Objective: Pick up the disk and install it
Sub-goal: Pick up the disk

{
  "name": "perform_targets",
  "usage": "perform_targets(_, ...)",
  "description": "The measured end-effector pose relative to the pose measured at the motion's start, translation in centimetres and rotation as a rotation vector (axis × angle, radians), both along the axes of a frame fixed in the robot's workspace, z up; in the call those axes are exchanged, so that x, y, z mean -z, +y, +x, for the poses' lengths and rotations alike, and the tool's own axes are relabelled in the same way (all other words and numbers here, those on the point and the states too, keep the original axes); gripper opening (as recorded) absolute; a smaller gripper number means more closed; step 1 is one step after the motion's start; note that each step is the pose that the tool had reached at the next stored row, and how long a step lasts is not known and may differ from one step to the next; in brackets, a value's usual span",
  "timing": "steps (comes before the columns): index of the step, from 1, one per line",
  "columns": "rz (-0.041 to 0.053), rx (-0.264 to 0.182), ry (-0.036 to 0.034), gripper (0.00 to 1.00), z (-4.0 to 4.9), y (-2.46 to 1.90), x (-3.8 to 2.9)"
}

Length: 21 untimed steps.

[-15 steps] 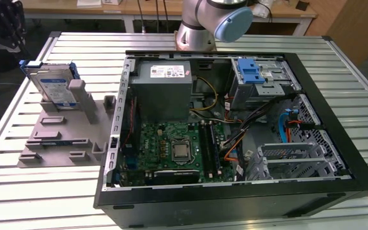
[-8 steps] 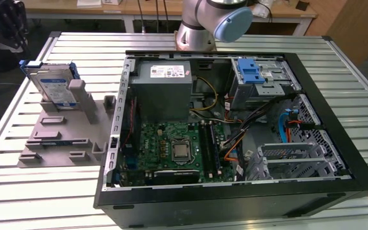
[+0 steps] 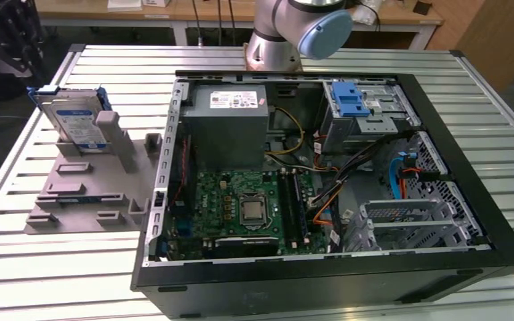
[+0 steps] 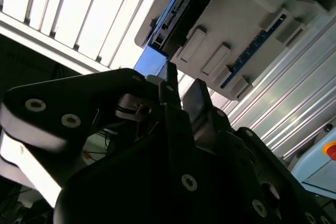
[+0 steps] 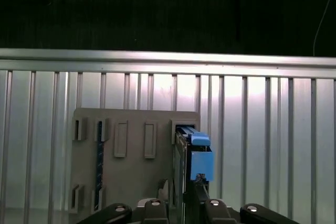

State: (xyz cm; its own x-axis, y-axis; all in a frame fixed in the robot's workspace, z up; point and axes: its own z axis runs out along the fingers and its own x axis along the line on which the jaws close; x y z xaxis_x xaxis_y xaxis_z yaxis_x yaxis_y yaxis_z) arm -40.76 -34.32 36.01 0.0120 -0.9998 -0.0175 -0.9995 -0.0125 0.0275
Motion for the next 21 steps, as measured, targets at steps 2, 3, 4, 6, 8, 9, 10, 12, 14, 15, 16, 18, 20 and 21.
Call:
perform_targets(2, 0.0000, 0.000, -0.0001, 0.41, 0.00, 0.00, 0.00)
perform_targets(3, 0.0000, 0.000, -0.0001, 0.41, 0.00, 0.00, 0.00)
perform_targets(4, 0.0001, 0.000, -0.0001, 0.47, 0.00, 0.00, 0.01)
perform_targets(6, 0.0000, 0.000, 0.0000, 0.53, 0.00, 0.01, 0.01)
perform_targets(8, 0.0000, -0.003, -0.0001, 0.58, 0.00, 0.01, 0.01)
perform_targets(9, 0.0001, -0.007, 0.0000, 0.65, 0.00, 0.01, 0.02)
perform_targets(10, 0.0001, -0.011, 0.0000, 0.65, 0.00, 0.00, 0.02)
perform_targets(12, 0.0001, -0.021, -0.0001, 0.65, 0.00, 0.01, 0.04)
perform_targets(14, 0.0001, -0.031, -0.0001, 0.65, 0.00, 0.01, 0.06)
perform_targets(15, 0.0002, -0.037, -0.0001, 0.65, 0.00, 0.01, 0.08)
perform_targets(16, 0.0003, -0.042, -0.0001, 0.65, 0.00, 0.00, 0.11)
perform_targets(18, 0.0003, -0.051, -0.0001, 0.65, 0.00, 0.00, 0.15)
perform_targets(20, 0.0003, -0.061, 0.0000, 0.65, 0.00, 0.00, 0.20)
perform_targets(21, 0.0003, -0.065, 0.0000, 0.65, 0.00, 0.00, 0.22)
